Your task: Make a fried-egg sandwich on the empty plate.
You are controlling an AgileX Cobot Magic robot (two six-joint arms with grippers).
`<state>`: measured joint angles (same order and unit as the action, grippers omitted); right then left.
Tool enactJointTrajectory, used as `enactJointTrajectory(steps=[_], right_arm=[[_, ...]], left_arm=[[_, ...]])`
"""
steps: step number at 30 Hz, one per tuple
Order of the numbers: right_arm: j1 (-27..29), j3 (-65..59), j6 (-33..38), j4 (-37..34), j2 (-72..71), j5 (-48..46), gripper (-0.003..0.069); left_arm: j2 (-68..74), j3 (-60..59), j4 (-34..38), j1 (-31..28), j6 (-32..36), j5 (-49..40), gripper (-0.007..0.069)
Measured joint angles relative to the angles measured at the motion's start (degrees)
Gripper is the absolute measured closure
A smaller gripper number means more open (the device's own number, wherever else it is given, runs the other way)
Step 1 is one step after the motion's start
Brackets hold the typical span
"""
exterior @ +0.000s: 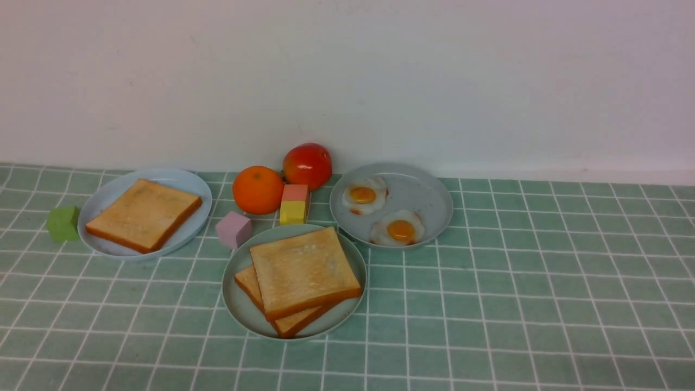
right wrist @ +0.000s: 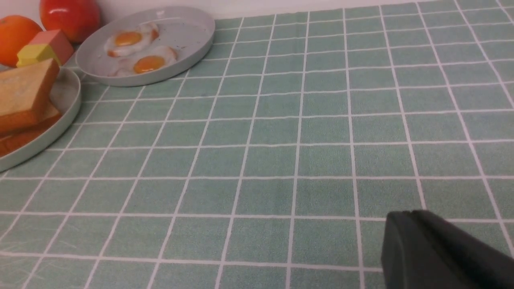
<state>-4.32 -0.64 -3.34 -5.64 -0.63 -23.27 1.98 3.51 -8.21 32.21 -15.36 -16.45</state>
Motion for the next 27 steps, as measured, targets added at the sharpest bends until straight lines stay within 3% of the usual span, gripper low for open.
enactJointTrajectory(steps=[5, 7, 12, 18, 27], right_arm=[[0.00, 0.00, 0.00, 0.00, 0.00, 0.00, 0.0636], [0.00, 0.00, 0.00, 0.00, 0.00, 0.00, 0.0632], [0.00, 0.00, 0.00, 0.00, 0.00, 0.00, 0.0625], [0.00, 0.00, 0.00, 0.00, 0.00, 0.02, 0.0618], [0.00, 0.00, 0.00, 0.00, 0.00, 0.02, 0.0616]], left_arm=[[-2.13, 0.00, 6.02, -8.94, 0.00, 0.00, 0.0602], [-2.59, -0.12, 9.17, -16.13, 0.00, 0.06, 0.0602], [-2.59, -3.78, 10.48, -27.36, 0.00, 1.24, 0.0602], [-2.59, -5.24, 10.12, -29.26, 0.02, -5.15, 0.0600], [-2.59, -5.24, 10.07, -29.26, 0.02, -5.16, 0.0592]])
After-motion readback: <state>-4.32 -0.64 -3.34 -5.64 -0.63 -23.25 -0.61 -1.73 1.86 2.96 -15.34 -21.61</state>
